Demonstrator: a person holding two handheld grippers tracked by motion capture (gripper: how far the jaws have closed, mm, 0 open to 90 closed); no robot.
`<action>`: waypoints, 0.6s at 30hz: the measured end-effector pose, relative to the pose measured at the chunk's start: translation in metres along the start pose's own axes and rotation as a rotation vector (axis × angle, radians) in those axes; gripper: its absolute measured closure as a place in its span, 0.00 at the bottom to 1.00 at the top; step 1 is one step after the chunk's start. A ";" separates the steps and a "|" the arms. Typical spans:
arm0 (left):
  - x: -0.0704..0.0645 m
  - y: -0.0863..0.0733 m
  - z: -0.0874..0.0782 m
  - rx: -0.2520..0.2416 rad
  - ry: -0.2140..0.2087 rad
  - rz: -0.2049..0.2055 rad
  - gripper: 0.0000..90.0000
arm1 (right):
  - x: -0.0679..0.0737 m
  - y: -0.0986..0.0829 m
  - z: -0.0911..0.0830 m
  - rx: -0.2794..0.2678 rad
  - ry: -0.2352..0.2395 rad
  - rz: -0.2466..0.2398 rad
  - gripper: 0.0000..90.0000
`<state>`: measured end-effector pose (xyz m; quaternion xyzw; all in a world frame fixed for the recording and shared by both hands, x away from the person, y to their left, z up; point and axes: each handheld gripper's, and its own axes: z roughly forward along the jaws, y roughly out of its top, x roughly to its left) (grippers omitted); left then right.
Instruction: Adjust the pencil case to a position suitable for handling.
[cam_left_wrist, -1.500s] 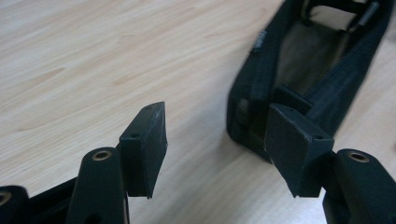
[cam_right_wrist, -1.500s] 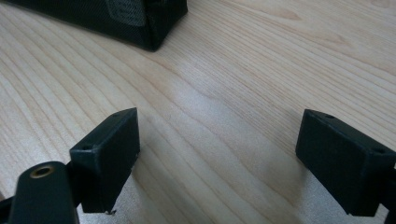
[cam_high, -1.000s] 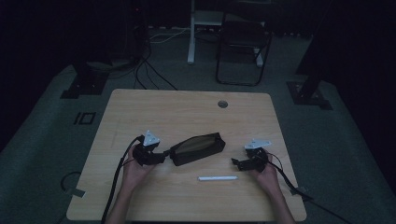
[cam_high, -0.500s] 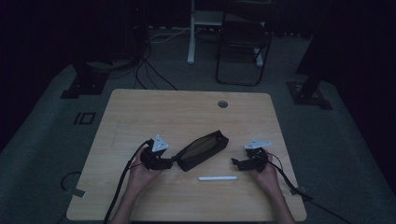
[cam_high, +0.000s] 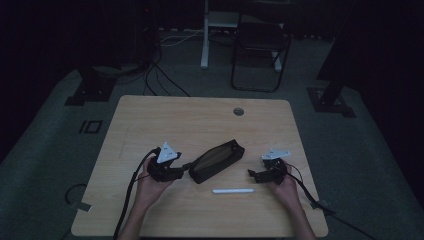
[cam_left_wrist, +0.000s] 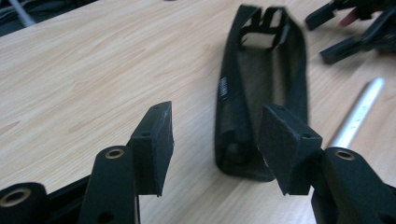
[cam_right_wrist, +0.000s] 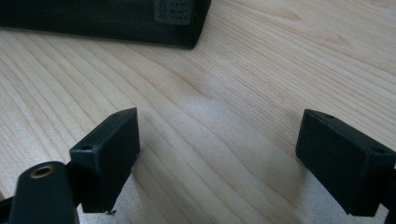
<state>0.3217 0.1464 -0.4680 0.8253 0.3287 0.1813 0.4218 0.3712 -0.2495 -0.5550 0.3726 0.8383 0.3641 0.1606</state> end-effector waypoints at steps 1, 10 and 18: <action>-0.002 0.001 0.000 -0.007 -0.010 -0.005 0.51 | 0.000 0.000 0.000 0.000 0.000 0.001 0.15; -0.015 0.009 0.000 -0.026 -0.060 -0.006 0.53 | 0.000 0.000 0.000 0.000 0.000 0.001 0.15; -0.031 0.016 0.005 -0.009 -0.089 0.023 0.53 | 0.000 0.000 0.000 0.000 0.000 0.001 0.15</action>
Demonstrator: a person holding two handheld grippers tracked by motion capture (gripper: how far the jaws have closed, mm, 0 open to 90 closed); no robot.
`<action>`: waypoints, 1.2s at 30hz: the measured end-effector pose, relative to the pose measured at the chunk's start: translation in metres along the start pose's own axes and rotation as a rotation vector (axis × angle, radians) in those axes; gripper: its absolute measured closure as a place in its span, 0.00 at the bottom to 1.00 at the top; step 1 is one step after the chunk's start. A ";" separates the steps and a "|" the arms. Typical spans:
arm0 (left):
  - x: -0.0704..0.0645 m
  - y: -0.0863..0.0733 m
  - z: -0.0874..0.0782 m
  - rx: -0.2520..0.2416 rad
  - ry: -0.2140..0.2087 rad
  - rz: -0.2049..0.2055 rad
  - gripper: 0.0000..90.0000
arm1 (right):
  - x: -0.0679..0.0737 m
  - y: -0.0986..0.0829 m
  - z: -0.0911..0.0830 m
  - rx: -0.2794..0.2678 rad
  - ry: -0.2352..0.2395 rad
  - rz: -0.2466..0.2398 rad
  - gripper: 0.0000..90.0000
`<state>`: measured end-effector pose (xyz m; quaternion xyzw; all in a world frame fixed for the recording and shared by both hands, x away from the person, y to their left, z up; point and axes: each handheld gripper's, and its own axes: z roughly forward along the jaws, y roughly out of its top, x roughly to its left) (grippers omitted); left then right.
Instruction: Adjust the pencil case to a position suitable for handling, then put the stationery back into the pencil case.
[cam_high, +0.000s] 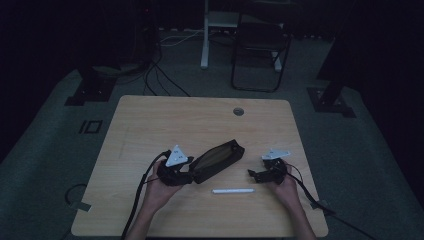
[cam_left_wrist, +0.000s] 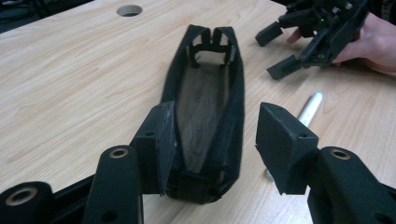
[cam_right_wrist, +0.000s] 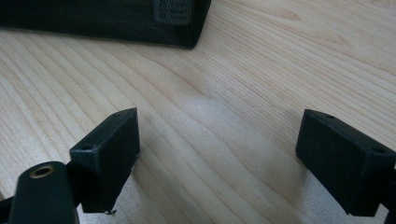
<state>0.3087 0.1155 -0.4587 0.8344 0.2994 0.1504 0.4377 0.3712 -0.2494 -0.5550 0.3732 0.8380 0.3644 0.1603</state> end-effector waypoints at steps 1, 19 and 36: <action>-0.001 0.001 0.001 -0.002 -0.006 -0.001 0.53 | 0.000 0.000 0.000 0.000 0.000 -0.001 0.15; -0.030 0.012 0.013 0.022 -0.058 0.074 0.51 | 0.000 0.000 0.000 0.000 0.000 -0.001 0.15; -0.049 0.015 0.029 0.040 -0.074 0.113 0.51 | 0.000 0.000 0.000 0.001 0.000 -0.005 0.15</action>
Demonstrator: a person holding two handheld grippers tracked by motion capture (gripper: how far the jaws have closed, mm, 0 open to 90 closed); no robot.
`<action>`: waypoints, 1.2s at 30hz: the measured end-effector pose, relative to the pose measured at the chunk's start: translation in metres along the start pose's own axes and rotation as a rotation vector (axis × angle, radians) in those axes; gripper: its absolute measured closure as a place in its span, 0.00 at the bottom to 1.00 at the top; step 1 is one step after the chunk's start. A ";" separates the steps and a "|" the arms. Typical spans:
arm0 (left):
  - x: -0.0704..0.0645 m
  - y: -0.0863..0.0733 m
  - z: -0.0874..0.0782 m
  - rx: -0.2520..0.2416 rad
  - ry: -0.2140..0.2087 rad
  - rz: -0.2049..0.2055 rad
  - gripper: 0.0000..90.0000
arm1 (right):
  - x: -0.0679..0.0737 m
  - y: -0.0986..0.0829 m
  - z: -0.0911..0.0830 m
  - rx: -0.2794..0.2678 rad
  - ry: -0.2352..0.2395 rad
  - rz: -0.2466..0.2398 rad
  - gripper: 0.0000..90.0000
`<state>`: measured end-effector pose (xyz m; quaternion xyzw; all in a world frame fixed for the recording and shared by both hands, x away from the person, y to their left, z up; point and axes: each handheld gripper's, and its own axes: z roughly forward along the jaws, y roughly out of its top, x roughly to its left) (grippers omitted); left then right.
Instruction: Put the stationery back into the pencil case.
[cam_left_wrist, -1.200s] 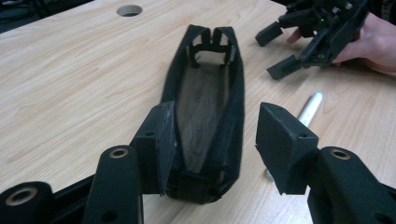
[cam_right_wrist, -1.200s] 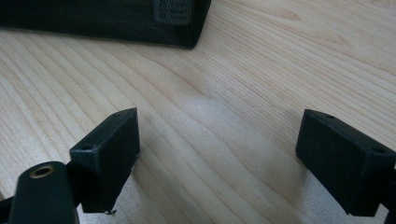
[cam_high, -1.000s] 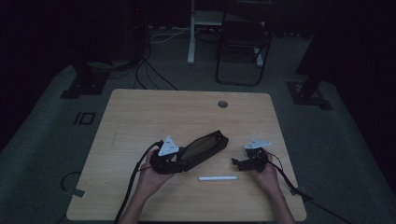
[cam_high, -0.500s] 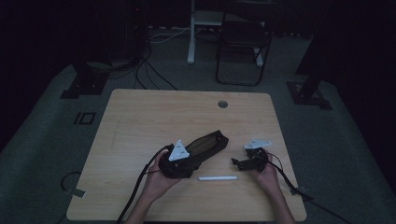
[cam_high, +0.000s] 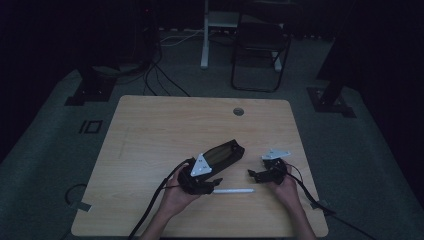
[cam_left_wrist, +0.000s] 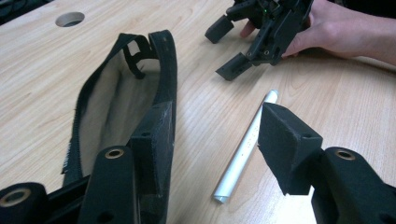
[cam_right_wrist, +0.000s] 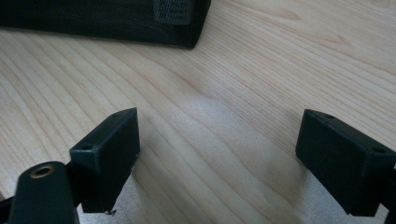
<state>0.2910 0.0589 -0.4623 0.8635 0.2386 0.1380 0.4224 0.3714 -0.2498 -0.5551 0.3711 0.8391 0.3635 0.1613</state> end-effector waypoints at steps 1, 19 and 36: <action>-0.001 0.000 0.001 0.003 -0.001 0.003 0.51 | 0.000 0.000 0.000 0.000 0.000 0.000 0.15; -0.020 -0.006 0.023 0.053 -0.026 0.038 0.52 | 0.000 0.000 0.000 -0.001 0.001 0.004 0.15; -0.028 -0.026 0.048 0.101 0.006 0.050 0.52 | 0.000 0.000 0.000 -0.001 0.000 0.003 0.15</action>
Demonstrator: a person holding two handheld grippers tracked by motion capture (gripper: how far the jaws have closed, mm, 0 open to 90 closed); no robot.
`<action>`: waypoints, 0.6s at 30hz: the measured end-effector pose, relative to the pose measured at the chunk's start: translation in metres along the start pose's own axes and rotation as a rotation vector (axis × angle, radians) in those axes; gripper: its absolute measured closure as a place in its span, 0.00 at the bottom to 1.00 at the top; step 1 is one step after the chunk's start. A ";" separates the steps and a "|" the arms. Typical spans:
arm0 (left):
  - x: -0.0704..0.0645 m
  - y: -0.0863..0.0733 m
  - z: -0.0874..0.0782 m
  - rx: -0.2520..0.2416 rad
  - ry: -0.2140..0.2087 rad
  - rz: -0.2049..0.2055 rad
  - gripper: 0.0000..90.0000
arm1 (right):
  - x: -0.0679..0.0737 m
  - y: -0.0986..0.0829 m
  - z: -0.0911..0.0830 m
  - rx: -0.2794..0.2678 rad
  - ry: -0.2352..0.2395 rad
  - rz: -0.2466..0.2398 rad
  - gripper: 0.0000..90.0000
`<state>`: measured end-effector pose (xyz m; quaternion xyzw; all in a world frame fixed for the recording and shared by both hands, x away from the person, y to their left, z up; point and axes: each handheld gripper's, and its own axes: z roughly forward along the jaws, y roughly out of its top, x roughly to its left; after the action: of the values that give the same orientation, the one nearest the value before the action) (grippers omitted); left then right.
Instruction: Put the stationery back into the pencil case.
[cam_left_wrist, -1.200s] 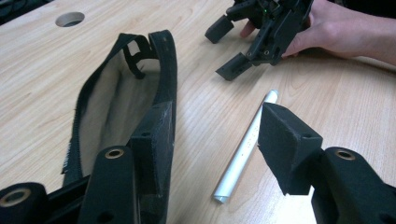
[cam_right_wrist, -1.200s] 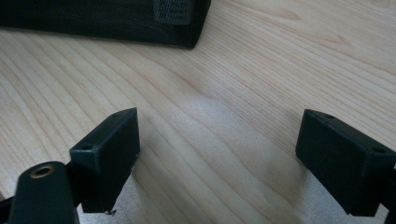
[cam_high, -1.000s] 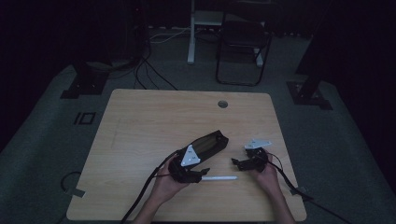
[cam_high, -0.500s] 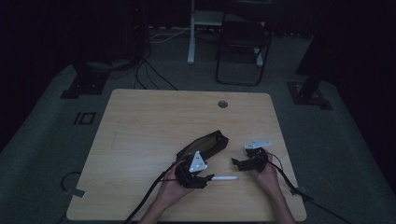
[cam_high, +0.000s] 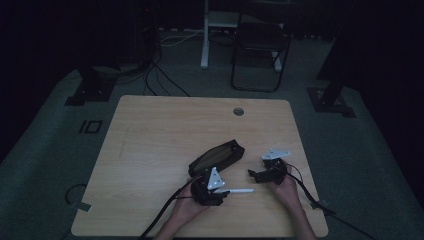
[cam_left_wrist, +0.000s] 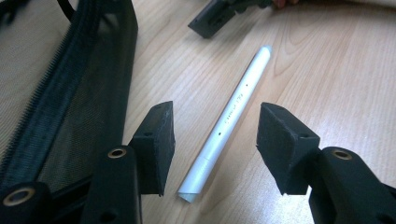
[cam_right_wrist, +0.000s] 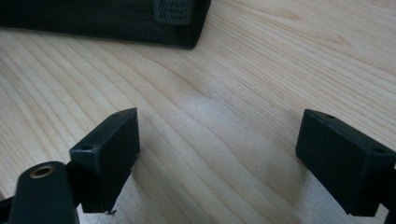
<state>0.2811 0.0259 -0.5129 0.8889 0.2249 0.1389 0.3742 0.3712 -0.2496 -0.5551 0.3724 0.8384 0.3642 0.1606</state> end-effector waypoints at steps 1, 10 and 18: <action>-0.001 0.000 0.001 0.003 0.001 0.002 0.52 | 0.000 0.000 0.000 0.000 0.000 0.000 0.15; -0.005 0.001 0.014 0.022 -0.001 0.024 0.53 | 0.000 0.000 0.000 0.001 0.000 0.002 0.15; -0.008 -0.002 0.029 0.063 -0.026 0.037 0.56 | 0.000 0.000 0.000 0.001 0.000 0.002 0.15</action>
<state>0.2855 0.0057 -0.5349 0.9060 0.2079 0.1270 0.3462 0.3711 -0.2495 -0.5550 0.3733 0.8382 0.3640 0.1601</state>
